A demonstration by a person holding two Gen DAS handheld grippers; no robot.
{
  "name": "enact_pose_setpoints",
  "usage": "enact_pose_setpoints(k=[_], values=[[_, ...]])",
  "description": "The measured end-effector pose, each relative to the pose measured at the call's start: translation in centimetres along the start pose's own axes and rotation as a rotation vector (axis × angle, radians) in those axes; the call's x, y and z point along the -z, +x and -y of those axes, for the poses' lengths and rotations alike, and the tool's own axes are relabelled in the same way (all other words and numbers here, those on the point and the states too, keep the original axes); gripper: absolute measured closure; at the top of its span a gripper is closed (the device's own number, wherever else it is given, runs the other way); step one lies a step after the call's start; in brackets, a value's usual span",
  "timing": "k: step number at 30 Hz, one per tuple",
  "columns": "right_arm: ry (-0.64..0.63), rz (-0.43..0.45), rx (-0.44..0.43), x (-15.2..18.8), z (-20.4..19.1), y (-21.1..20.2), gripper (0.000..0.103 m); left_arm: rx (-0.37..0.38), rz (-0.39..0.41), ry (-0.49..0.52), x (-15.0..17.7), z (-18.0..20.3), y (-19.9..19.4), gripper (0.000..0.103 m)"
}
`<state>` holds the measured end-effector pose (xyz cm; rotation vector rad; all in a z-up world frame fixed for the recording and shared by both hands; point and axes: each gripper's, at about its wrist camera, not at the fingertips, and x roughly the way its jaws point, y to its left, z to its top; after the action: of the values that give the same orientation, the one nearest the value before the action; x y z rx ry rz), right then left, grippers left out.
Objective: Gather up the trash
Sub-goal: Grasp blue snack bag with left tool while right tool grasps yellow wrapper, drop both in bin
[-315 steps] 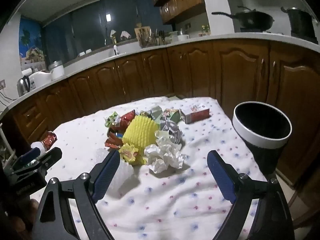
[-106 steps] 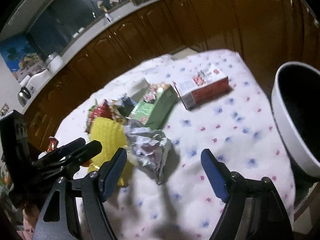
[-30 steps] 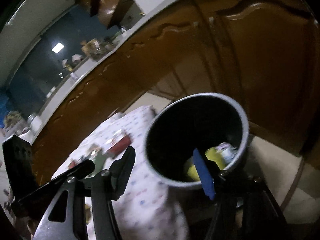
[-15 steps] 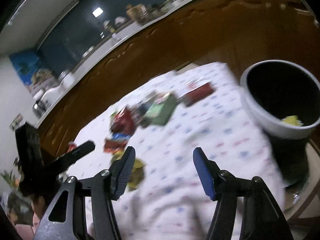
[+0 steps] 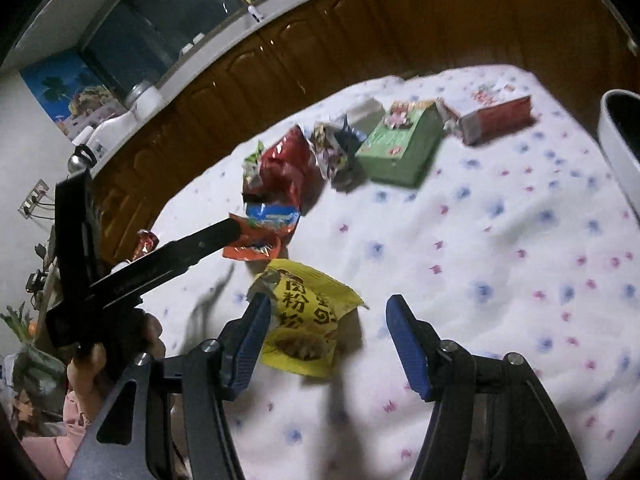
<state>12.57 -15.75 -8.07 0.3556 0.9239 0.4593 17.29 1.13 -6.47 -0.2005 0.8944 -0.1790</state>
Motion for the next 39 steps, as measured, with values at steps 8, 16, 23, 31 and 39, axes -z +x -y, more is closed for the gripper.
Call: enact_pose_setpoints(k=[8, 16, 23, 31, 39], values=[[-0.014, -0.002, -0.032, 1.1, -0.1, 0.2, 0.081, 0.083, -0.023, -0.025, 0.7, 0.0, 0.5, 0.099], [0.003, 0.105, -0.007, 1.2, 1.8, -5.6, 0.081, 0.157, 0.015, 0.017, 1.3, 3.1, -2.5, 0.101], [0.103, 0.203, 0.101, 0.8, 7.4, -11.1, 0.081, 0.274, 0.017, 0.145, 0.6, 10.2, -3.3, 0.101], [0.212, 0.319, 0.209, -0.2, 13.6, -16.8, 0.08, 0.393, -0.011, 0.298, -0.8, 19.8, -1.8, 0.101], [0.273, 0.366, 0.312, -2.4, 18.4, -19.6, 0.078, 0.494, -0.072, 0.402, -2.9, 28.4, 1.7, 0.1]])
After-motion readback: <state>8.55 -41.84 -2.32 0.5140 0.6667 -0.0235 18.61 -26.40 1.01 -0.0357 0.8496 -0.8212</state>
